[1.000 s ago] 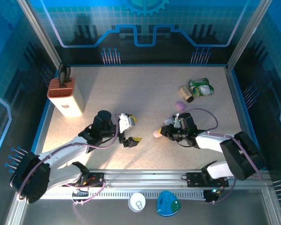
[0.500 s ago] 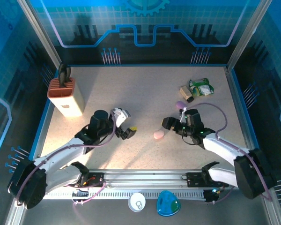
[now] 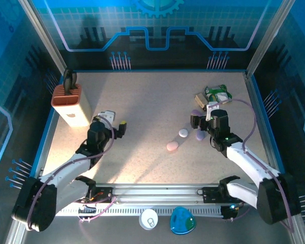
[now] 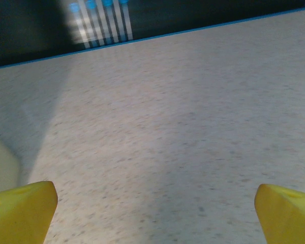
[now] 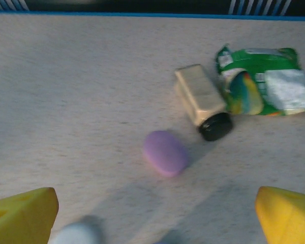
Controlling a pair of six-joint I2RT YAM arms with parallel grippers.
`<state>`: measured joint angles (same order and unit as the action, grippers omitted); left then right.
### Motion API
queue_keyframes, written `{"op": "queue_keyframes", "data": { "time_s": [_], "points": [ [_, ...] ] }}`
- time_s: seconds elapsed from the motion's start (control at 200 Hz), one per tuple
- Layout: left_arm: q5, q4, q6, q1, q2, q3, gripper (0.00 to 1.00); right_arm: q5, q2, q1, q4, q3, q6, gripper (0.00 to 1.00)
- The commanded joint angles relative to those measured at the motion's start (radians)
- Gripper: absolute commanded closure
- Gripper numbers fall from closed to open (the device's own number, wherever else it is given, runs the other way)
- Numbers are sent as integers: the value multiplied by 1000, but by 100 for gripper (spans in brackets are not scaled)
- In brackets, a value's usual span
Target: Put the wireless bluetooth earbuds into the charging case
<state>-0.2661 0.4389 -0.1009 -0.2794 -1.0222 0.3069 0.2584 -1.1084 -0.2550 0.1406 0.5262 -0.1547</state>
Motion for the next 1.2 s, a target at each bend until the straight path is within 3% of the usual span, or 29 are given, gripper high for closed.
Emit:
{"op": "queue_keyframes", "data": {
  "time_s": [0.0, 0.14, 0.415, 0.585, 1.196],
  "points": [
    [-15, 190, 46, 79, -72, -57, 1, 39, -100, 60, 307, -93, 161, 0],
    [80, 313, 52, 152, -189, -50, 1, -42, -226, 115, 600, -162, 173, 0],
    [133, 437, 57, 219, -416, 50, 1, -232, -438, 241, 885, -193, 111, 0],
    [153, 503, 87, 253, -535, 73, 1, -249, -422, 246, 810, -169, 112, 0],
    [166, 482, 99, 266, -533, 79, 1, -171, -431, 206, 774, -143, 139, 0]
  ]
}}
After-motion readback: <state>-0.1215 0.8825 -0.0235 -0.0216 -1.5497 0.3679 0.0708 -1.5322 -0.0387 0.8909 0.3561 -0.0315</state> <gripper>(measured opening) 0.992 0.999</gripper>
